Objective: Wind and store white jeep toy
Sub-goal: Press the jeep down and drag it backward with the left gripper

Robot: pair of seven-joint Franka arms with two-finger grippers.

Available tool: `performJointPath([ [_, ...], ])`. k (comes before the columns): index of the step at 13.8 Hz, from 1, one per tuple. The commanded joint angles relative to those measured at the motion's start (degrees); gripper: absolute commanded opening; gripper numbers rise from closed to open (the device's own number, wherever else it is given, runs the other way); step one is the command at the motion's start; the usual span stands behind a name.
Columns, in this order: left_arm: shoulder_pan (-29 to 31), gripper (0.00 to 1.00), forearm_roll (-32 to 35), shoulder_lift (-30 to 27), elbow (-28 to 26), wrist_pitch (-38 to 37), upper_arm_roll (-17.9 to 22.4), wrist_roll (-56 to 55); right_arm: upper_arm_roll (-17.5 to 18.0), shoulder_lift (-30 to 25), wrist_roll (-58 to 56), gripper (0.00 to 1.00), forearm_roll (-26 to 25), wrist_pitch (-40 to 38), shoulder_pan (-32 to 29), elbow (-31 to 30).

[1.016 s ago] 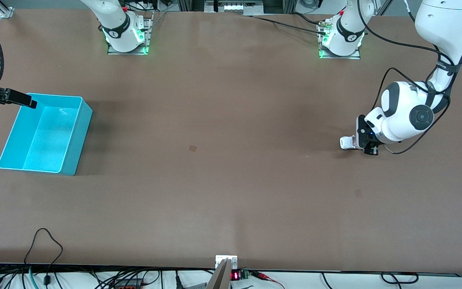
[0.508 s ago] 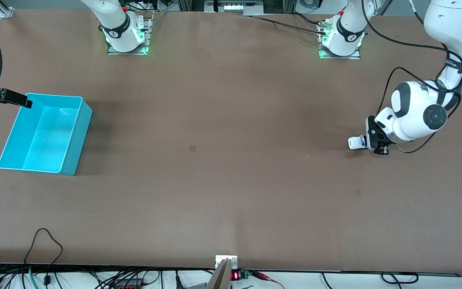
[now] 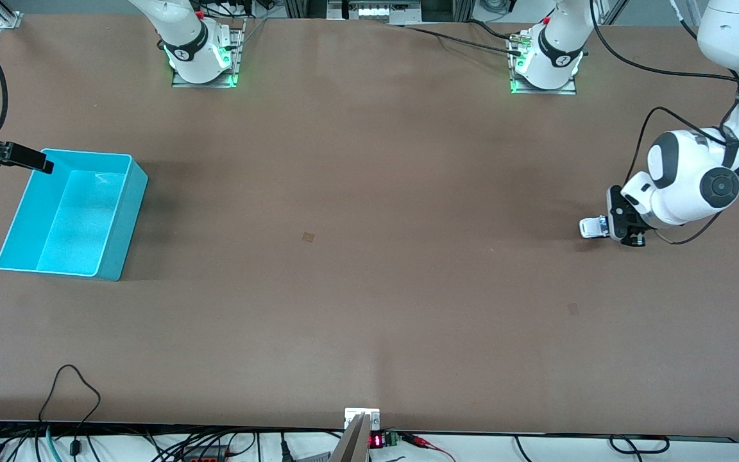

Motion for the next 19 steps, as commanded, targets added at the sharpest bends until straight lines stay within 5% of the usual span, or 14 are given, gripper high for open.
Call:
performJointPath([
  [1,3.3,0.28,3.8,7.4,2.5,1.0,-0.2,0.5,0.5,-0.1,0.6,1.00,-0.8,-0.1,0.2,0.6],
  [14,10.8,0.32,6.8,9.0,5.4,1.3,-0.3,8.0,0.8,0.0,0.5,1.00,-0.7,0.3,0.4,0.6],
  [15,10.8,0.39,6.7,8.7,5.3,1.2,-0.3,8.1,0.8,0.0,0.6,1.00,-0.7,0.3,0.3,0.6],
  [17,12.0,1.00,6.1,6.9,5.4,0.8,-2.9,8.4,0.8,-0.1,0.5,1.00,-0.7,0.3,0.3,0.6],
  [19,13.8,1.00,6.0,2.3,5.3,-3.8,-7.2,8.4,0.8,0.0,0.5,1.00,-0.7,0.3,0.4,0.6],
])
